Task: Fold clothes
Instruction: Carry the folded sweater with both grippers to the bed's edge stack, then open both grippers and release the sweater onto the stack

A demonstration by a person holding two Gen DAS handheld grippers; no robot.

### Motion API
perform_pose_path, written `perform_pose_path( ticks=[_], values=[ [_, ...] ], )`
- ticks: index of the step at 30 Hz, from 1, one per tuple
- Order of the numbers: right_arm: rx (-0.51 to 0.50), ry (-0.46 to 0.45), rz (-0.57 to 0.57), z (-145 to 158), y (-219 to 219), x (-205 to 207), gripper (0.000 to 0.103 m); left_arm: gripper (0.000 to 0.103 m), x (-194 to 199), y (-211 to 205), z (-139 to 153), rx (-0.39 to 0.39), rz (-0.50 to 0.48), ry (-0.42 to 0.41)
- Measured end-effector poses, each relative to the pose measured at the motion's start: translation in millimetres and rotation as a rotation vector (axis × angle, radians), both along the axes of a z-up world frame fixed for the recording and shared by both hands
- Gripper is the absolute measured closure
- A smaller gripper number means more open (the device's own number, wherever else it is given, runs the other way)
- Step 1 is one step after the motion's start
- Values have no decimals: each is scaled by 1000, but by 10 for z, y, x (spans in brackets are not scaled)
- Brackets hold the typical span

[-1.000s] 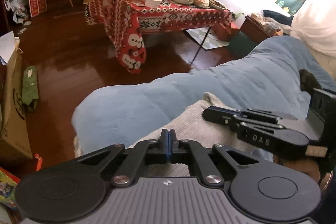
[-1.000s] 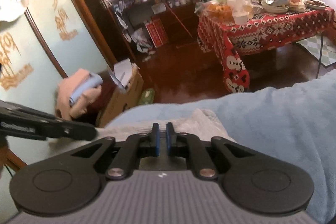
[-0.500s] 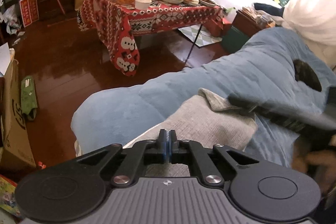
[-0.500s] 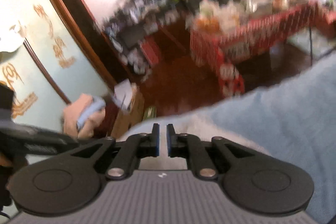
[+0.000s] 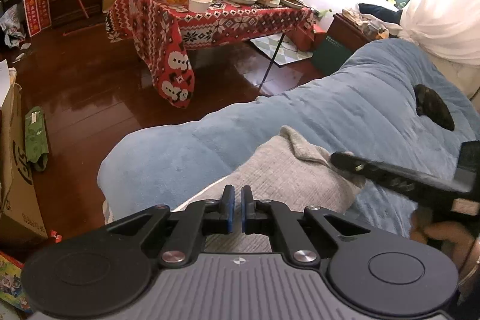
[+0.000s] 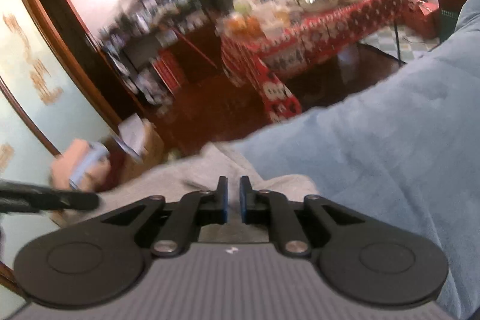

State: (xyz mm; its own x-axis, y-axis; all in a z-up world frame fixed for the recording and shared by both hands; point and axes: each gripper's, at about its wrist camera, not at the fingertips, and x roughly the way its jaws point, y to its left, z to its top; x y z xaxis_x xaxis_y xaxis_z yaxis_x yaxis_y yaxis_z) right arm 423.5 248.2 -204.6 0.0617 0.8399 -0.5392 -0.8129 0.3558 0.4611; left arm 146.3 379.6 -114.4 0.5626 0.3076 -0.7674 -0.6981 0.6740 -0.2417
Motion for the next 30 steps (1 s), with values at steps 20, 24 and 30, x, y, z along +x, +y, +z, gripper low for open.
perform_pose_path(
  ticks=[20,24,30],
  values=[
    [-96,-9,-182,-78,-667,183,91,96,182,-142,216,53,-104,5],
    [-61,-23,-249,237,-1204,94,91,83,478,-464,338,63,-267,-13],
    [-61,-35,-421,562,-2362,-215,84,71,1038,-1209,313,55,-520,-76]
  ],
)
